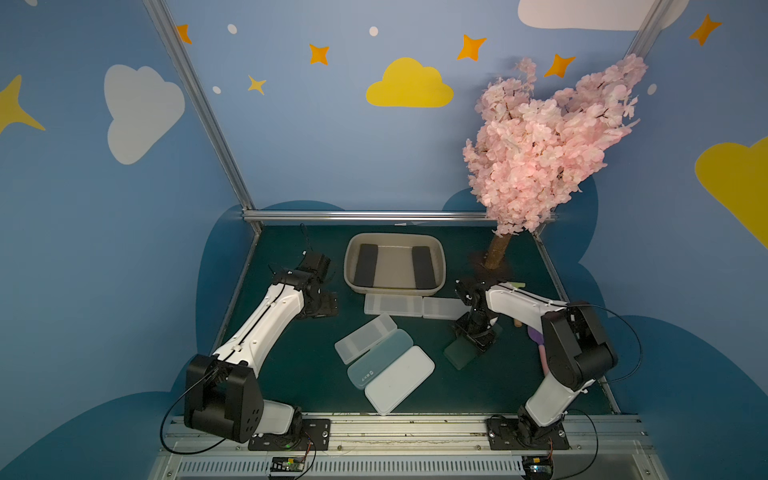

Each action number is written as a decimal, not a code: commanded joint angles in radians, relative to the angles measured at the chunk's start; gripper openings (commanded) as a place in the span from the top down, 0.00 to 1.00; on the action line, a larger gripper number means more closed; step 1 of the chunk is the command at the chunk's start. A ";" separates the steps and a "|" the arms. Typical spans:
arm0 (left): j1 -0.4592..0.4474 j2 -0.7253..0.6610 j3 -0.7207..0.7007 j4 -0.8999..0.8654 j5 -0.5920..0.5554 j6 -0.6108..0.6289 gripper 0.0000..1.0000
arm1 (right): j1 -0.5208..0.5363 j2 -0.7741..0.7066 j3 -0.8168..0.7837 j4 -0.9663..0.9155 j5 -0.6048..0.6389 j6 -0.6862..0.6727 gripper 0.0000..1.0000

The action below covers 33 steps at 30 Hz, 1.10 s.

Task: Put the pencil case into the storage box
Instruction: Pick up the pencil case from the center of the board, then place the pencil case at the storage box.

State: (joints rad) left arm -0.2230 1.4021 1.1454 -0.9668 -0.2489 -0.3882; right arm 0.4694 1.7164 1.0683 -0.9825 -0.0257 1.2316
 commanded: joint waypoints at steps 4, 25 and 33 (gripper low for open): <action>-0.001 0.011 0.025 -0.009 -0.019 0.015 0.00 | 0.050 -0.148 0.150 -0.311 0.036 -0.163 0.38; 0.020 0.044 0.068 0.024 0.018 0.030 0.00 | 0.222 0.479 1.239 -0.142 0.254 -0.701 0.42; 0.022 0.057 0.091 0.025 0.010 0.048 0.00 | 0.224 0.640 1.277 0.234 0.270 -0.752 0.41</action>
State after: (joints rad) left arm -0.2054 1.4464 1.2163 -0.9344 -0.2394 -0.3588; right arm 0.6895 2.3264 2.3337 -0.9306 0.2089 0.5205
